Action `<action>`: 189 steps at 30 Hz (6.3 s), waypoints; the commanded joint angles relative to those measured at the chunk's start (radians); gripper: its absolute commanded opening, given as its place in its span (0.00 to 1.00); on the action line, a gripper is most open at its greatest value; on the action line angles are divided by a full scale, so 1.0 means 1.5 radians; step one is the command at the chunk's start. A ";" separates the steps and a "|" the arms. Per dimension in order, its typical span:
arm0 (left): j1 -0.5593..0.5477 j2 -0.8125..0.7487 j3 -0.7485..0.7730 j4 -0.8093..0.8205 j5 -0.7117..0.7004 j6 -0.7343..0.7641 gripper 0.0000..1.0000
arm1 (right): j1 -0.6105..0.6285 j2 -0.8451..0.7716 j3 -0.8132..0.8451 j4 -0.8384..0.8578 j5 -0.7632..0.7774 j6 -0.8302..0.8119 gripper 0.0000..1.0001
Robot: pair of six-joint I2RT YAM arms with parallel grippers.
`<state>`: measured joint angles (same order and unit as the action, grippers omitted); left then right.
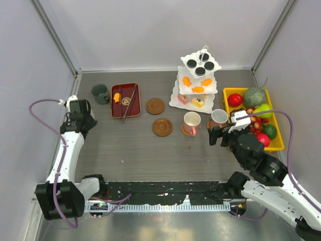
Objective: Serve the afternoon tea
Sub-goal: Pick up the cup at the center of the board, then place the cup on the coaster, then pick up the cup at the center of the board.
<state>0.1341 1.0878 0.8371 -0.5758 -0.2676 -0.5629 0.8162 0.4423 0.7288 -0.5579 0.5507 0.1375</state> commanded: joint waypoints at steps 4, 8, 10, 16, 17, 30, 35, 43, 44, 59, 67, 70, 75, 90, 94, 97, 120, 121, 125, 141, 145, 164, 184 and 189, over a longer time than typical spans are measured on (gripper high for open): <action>-0.151 -0.008 0.163 0.032 0.127 0.225 0.00 | -0.001 -0.005 0.057 -0.043 0.006 -0.013 0.96; -0.217 0.043 0.224 0.043 0.223 0.306 0.00 | 0.000 -0.020 0.070 -0.072 -0.002 -0.027 0.96; -0.241 0.070 0.242 0.060 0.276 0.355 0.00 | -0.001 -0.032 0.070 -0.078 -0.008 -0.038 0.96; -0.291 0.181 0.308 0.079 0.367 0.453 0.00 | -0.001 -0.071 0.049 -0.058 0.022 -0.063 0.96; -0.297 0.203 0.320 0.075 0.374 0.463 0.00 | -0.001 -0.080 0.047 -0.054 0.026 -0.064 0.96; -0.328 0.445 0.454 0.100 0.447 0.547 0.00 | 0.000 -0.185 -0.012 0.005 0.093 -0.076 0.96; -0.329 0.510 0.495 0.101 0.440 0.562 0.00 | 0.000 -0.185 -0.017 0.014 0.093 -0.081 0.96; -0.329 0.559 0.507 0.100 0.431 0.549 0.00 | -0.001 -0.154 -0.012 0.012 0.087 -0.082 0.96; -0.329 0.561 0.504 0.099 0.427 0.548 0.00 | -0.001 -0.151 -0.012 0.013 0.087 -0.082 0.96; -0.333 0.606 0.497 0.101 0.389 0.507 0.03 | -0.001 -0.159 -0.015 0.012 0.098 -0.088 0.96; -0.336 0.602 0.480 0.104 0.398 0.510 0.22 | 0.000 -0.165 -0.015 0.012 0.098 -0.088 0.96; -0.339 0.603 0.478 0.105 0.401 0.515 0.23 | 0.000 -0.167 -0.016 0.012 0.097 -0.089 0.96; -0.342 0.604 0.476 0.105 0.396 0.515 0.25 | 0.000 -0.166 -0.015 0.013 0.096 -0.088 0.96; -0.342 0.575 0.478 0.090 0.379 0.493 0.74 | -0.001 -0.164 -0.014 0.012 0.092 -0.089 0.96; -0.342 0.521 0.452 0.106 0.377 0.483 0.90 | -0.001 -0.167 -0.014 0.010 0.095 -0.087 0.96; -0.341 0.459 0.434 0.110 0.373 0.474 0.99 | -0.001 -0.170 -0.013 0.008 0.094 -0.083 0.96; -0.192 0.393 0.374 0.066 -0.096 0.060 0.98 | 0.000 -0.177 -0.010 0.004 0.102 -0.076 0.96; -0.184 0.407 0.378 0.065 -0.094 0.048 0.98 | -0.001 -0.177 -0.011 0.005 0.102 -0.078 0.95; -0.162 0.450 0.397 0.058 -0.090 0.018 0.95 | 0.000 -0.176 -0.011 0.005 0.103 -0.078 0.96; -0.100 0.609 0.525 0.025 -0.001 -0.013 0.73 | -0.001 -0.165 -0.012 0.005 0.114 -0.088 0.96; -0.092 0.623 0.531 0.023 0.027 -0.028 0.67 | -0.001 -0.162 -0.012 0.006 0.112 -0.088 0.96; -0.033 0.537 0.458 0.048 0.056 -0.010 0.00 | 0.000 -0.169 -0.013 0.007 0.107 -0.088 0.96; -0.134 0.184 0.265 0.051 0.073 0.084 0.00 | -0.001 -0.213 -0.015 0.007 0.080 -0.069 0.96; -0.221 0.111 0.239 0.028 0.127 0.122 0.00 | 0.000 -0.228 -0.021 0.007 0.079 -0.067 0.96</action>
<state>-0.1169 1.3605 1.2018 -0.5732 -0.1520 -0.4450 0.8162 0.1226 0.7025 -0.5831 0.6743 0.0254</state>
